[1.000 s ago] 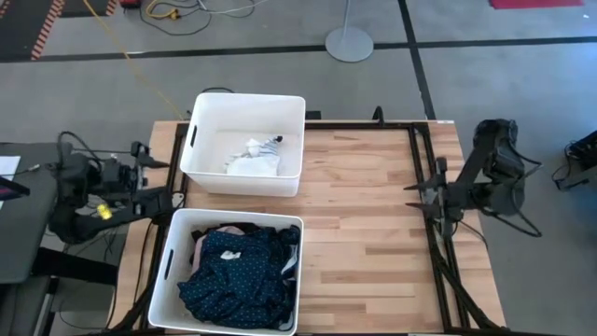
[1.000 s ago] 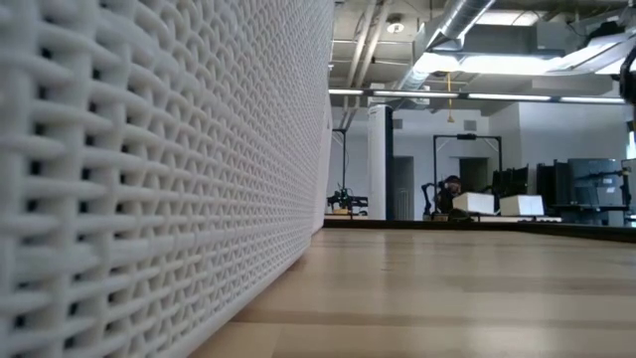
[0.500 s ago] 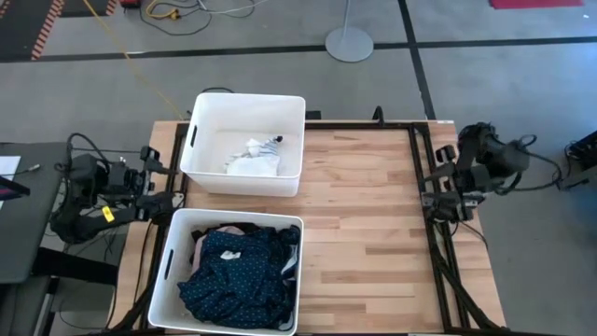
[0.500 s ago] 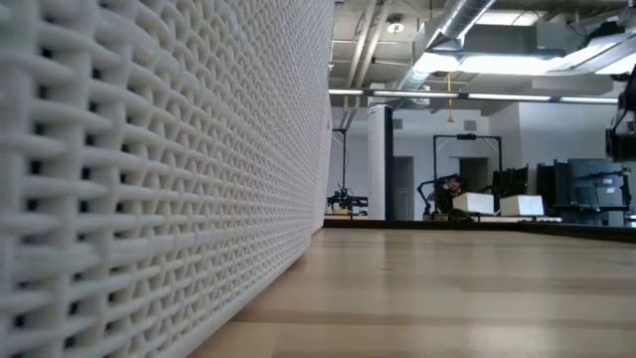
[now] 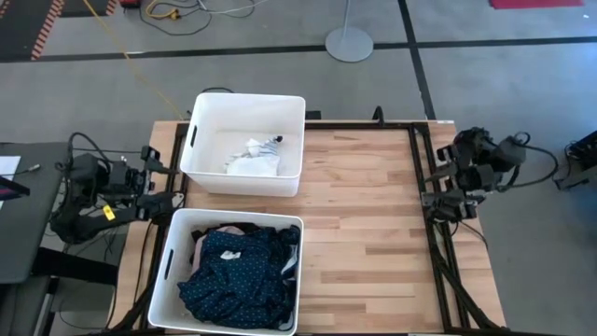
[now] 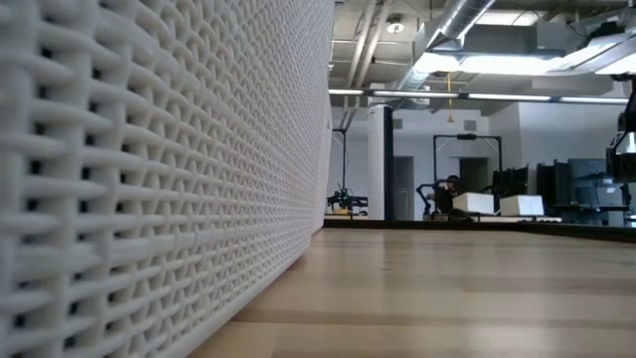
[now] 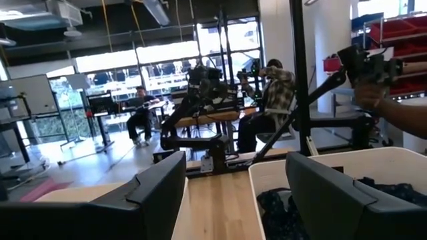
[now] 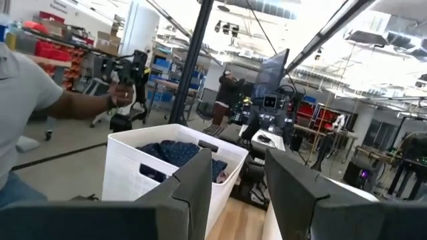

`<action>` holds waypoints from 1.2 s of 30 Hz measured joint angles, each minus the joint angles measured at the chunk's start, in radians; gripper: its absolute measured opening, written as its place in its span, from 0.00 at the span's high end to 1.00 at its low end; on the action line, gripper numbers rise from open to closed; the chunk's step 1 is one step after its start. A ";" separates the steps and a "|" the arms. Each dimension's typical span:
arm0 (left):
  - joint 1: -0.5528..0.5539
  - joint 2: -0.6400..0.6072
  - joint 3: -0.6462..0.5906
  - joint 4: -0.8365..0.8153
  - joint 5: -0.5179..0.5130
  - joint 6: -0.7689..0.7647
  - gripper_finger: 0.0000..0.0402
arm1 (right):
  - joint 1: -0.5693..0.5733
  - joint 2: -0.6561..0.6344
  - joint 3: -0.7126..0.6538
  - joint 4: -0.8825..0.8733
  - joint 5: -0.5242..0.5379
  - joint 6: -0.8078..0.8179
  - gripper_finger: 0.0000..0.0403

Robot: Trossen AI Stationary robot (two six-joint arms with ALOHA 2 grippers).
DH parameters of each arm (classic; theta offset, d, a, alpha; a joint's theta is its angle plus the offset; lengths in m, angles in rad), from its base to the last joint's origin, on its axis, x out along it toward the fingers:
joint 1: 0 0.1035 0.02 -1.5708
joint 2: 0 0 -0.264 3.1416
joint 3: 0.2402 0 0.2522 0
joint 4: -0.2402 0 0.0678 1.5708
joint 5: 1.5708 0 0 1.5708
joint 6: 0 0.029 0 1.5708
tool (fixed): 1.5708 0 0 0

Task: Sort clothes
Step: Return to Home Position

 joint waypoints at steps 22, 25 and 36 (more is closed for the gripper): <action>0.000 -0.008 -0.104 0.039 0.124 -0.048 0.38 | -0.003 -0.010 -0.190 0.073 -0.002 0.157 0.62; 0.000 -0.008 -0.190 0.152 0.110 -0.082 0.38 | -0.014 -0.010 -0.235 0.127 -0.001 0.142 0.62; 0.000 -0.008 -0.380 0.613 -0.046 -0.127 0.38 | -0.118 -0.010 -0.320 0.259 0.012 0.083 0.62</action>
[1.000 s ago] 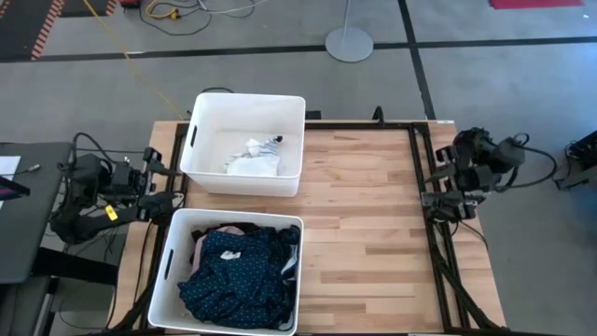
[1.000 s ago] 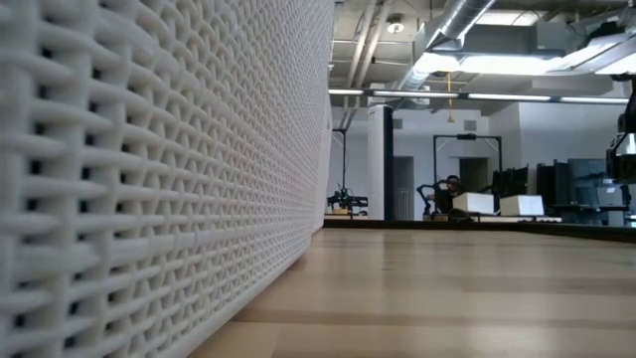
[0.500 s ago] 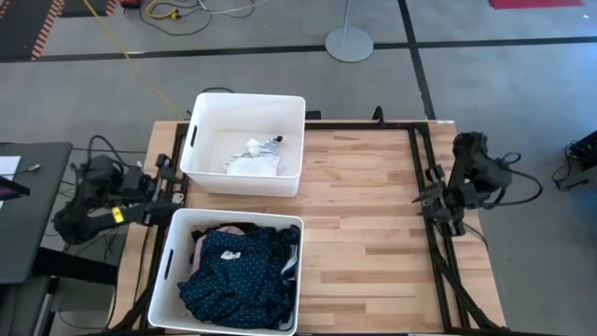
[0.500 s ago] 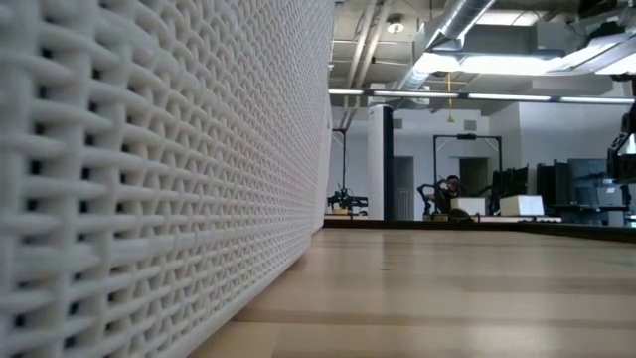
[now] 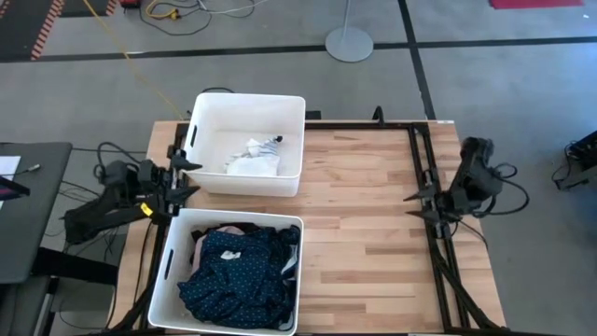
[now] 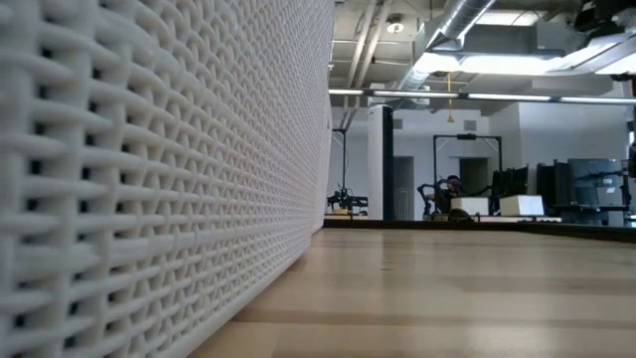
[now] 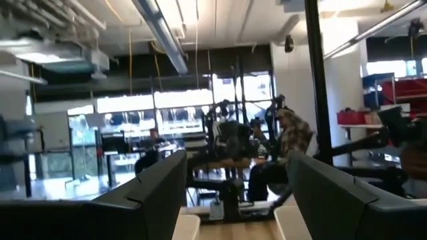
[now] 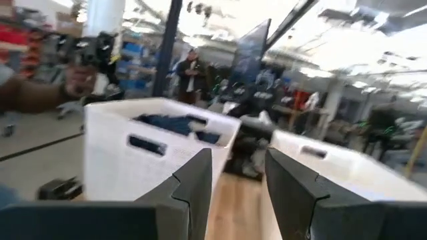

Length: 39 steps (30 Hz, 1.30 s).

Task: Sort clothes
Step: Return to Home Position

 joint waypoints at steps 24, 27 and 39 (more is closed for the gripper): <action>0.000 0.000 -0.317 0.707 -0.013 -0.053 0.38 | -0.108 0.000 -0.155 0.675 -0.078 -0.691 0.62; 0.000 0.000 -0.320 0.740 0.007 -0.061 0.38 | -0.108 0.000 -0.190 0.780 -0.079 -0.760 0.62; 0.000 0.000 -0.320 0.738 0.054 -0.077 0.38 | -0.108 0.000 -0.292 1.068 0.006 -0.889 0.62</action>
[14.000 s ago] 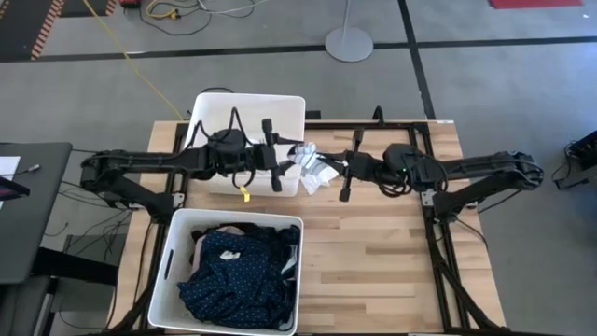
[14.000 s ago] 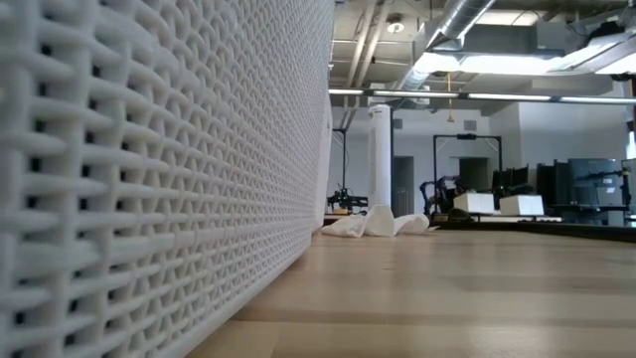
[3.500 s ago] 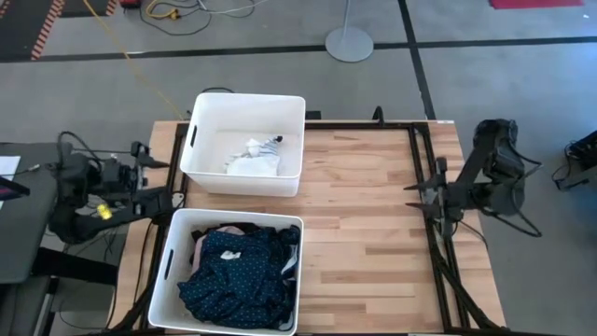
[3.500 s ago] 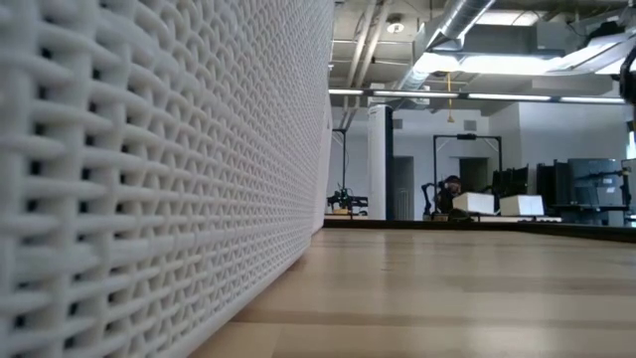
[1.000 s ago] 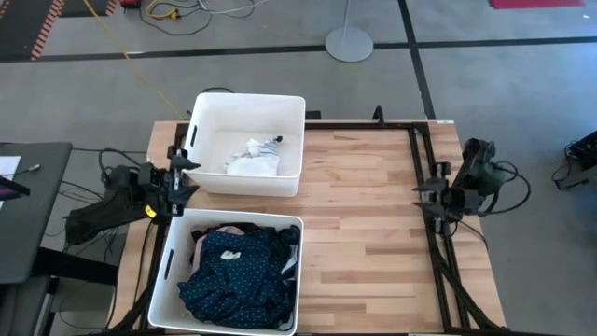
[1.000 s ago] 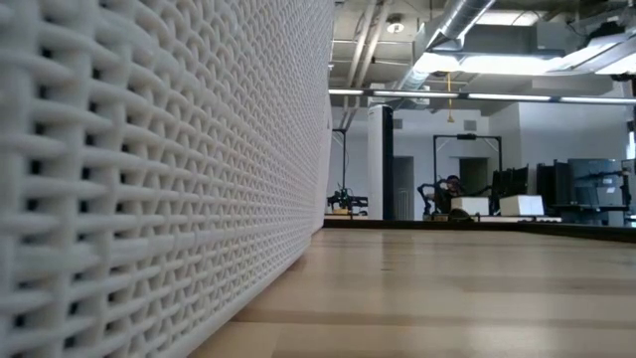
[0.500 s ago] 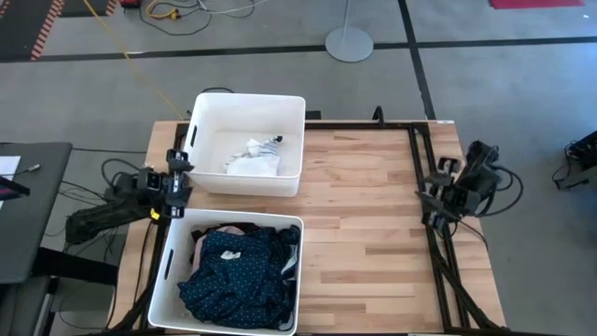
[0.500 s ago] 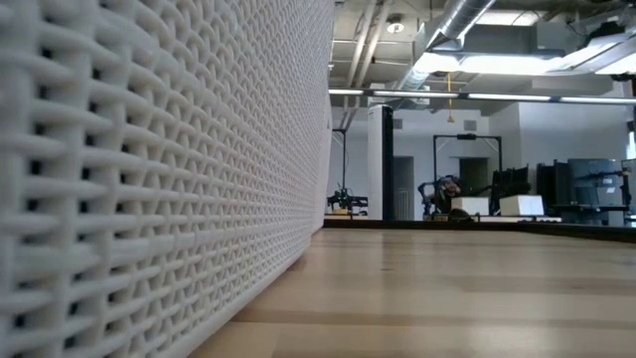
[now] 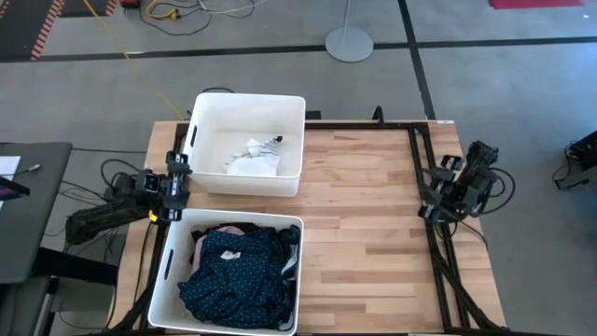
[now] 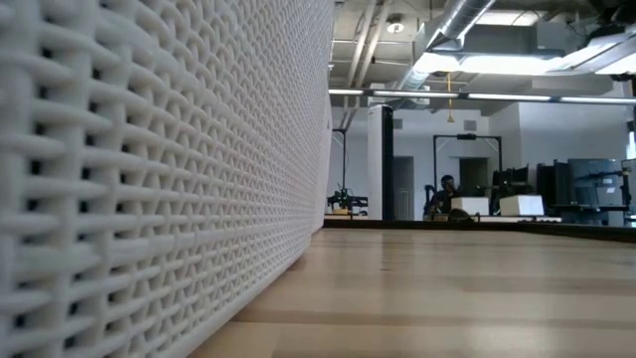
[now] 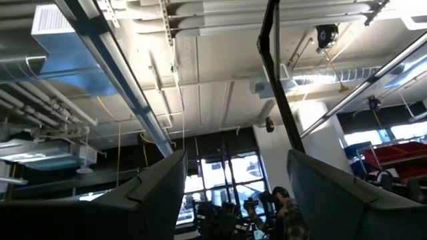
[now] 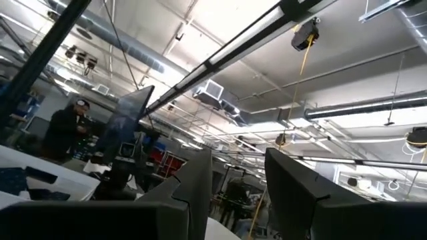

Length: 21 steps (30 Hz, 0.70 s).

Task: Sort clothes
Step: Return to Home Position

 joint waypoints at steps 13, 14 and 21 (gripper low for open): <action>0.000 0.001 -0.001 -0.006 0.027 -0.045 0.38 | 0.000 0.000 -0.001 0.106 0.078 -0.054 0.62; 0.000 0.001 -0.001 -0.002 0.027 -0.060 0.38 | 0.000 0.000 -0.001 0.102 0.079 -0.053 0.62; 0.000 0.001 -0.001 -0.003 0.027 -0.157 0.38 | 0.000 0.000 -0.002 0.091 0.081 -0.052 0.62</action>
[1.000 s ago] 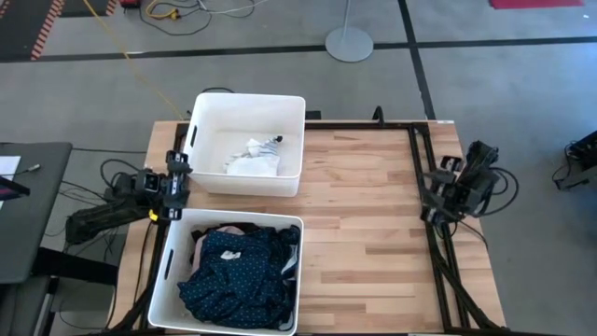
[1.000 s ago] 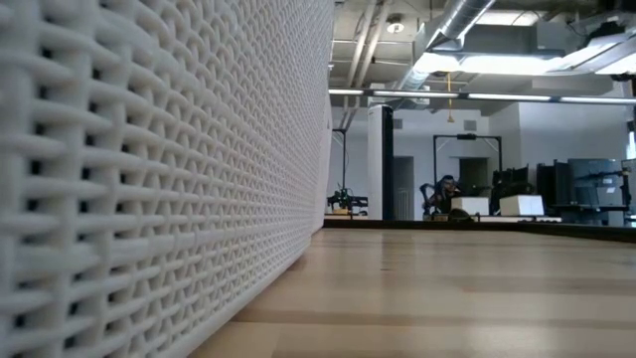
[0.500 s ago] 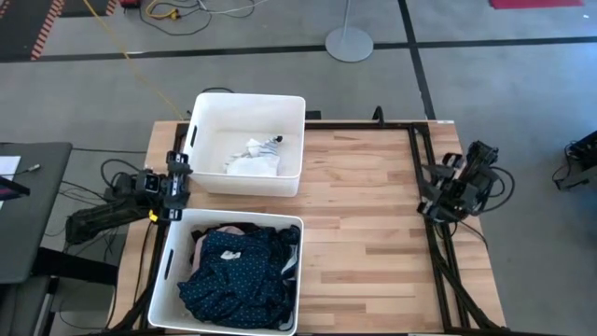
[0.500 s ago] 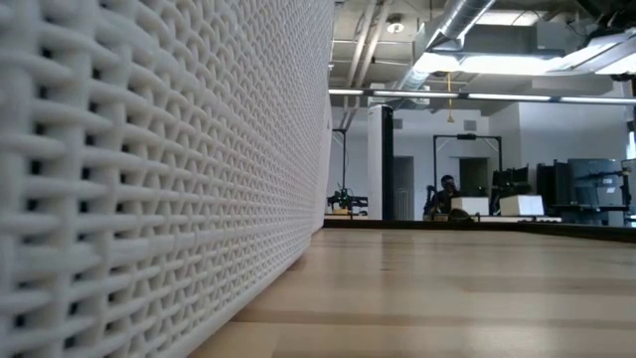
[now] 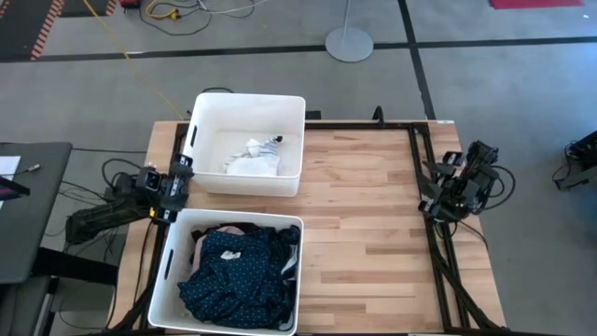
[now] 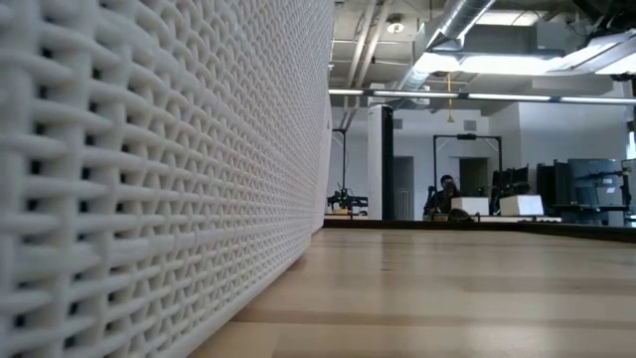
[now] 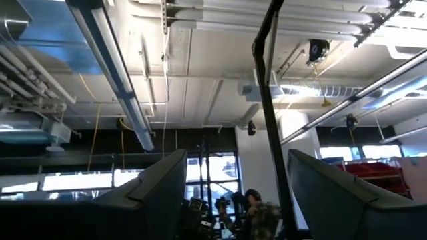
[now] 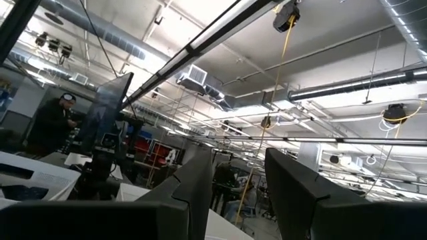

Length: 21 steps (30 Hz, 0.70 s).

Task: Sort clothes
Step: Return to Home Position

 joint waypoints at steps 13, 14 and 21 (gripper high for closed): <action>0.000 0.001 0.000 -0.035 0.000 0.008 0.38 | 0.000 0.000 -0.001 -0.016 0.000 0.003 0.62; 0.000 0.001 0.000 -0.045 0.001 0.009 0.38 | 0.000 0.000 -0.001 -0.018 0.000 0.003 0.62; 0.000 0.001 0.000 -0.172 0.001 0.010 0.38 | 0.000 0.000 -0.002 -0.021 0.000 0.003 0.62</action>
